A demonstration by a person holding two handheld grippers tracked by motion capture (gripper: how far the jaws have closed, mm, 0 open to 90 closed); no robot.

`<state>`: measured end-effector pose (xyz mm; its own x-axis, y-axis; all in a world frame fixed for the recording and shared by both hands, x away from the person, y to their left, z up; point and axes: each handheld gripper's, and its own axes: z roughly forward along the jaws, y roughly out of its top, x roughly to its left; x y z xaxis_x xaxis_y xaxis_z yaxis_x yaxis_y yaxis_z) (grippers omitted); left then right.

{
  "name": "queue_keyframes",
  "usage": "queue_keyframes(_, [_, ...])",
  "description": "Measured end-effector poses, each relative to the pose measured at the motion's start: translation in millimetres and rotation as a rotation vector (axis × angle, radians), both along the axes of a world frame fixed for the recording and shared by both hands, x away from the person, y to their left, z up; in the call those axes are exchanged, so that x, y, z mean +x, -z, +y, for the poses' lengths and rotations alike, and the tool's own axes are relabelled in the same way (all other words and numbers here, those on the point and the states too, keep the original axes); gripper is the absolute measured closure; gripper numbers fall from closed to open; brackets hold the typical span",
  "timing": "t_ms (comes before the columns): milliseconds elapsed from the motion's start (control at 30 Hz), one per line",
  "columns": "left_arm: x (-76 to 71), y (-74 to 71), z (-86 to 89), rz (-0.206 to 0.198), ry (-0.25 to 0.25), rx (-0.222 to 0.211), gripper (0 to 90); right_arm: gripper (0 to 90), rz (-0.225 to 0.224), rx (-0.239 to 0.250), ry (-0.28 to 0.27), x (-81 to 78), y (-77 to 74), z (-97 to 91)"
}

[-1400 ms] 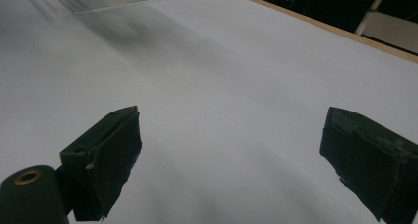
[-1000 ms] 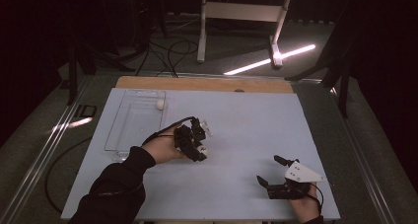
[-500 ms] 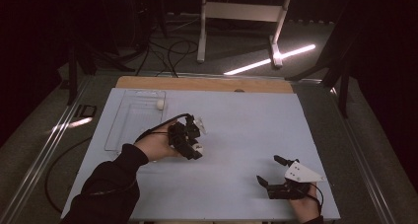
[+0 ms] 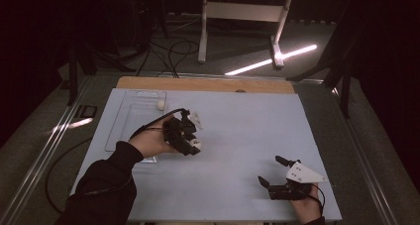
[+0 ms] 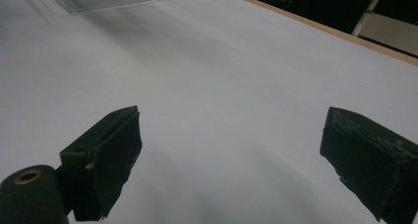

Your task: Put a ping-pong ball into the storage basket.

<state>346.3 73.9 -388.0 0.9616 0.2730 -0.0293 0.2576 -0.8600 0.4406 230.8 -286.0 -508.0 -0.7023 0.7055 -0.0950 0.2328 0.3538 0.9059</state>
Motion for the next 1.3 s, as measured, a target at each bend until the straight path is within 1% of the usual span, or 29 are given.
queue_keyframes(433, [1.7,-12.3,12.8,-0.019,-0.026,-0.012,52.0,8.5,0.001,0.000,-0.002,0.0,0.3,0.1])
queue_keyframes(567, [2.5,-15.5,18.8,-0.020,-0.037,-0.019,52.0,8.5,0.003,0.000,-0.002,0.1,0.4,0.2])
queue_keyframes(600, [2.6,-16.7,20.7,-0.027,-0.042,-0.022,52.0,8.5,0.003,-0.001,0.000,-0.1,0.4,0.3])
queue_keyframes(667, [2.8,-18.5,23.7,-0.023,-0.047,-0.030,52.0,8.5,0.003,0.000,-0.001,-0.1,0.3,0.4])
queue_keyframes(767, [3.1,-21.3,28.7,-0.030,-0.052,-0.032,52.0,8.5,0.004,-0.002,-0.001,0.0,0.5,0.5])
queue_keyframes(867, [3.6,-24.2,34.5,-0.034,-0.068,-0.041,52.0,8.5,0.005,-0.002,-0.001,-0.1,0.5,0.7])
queue_keyframes(1300, [5.3,-32.6,56.1,-0.052,-0.108,-0.053,52.1,8.5,0.007,-0.003,-0.001,0.0,0.7,0.8])
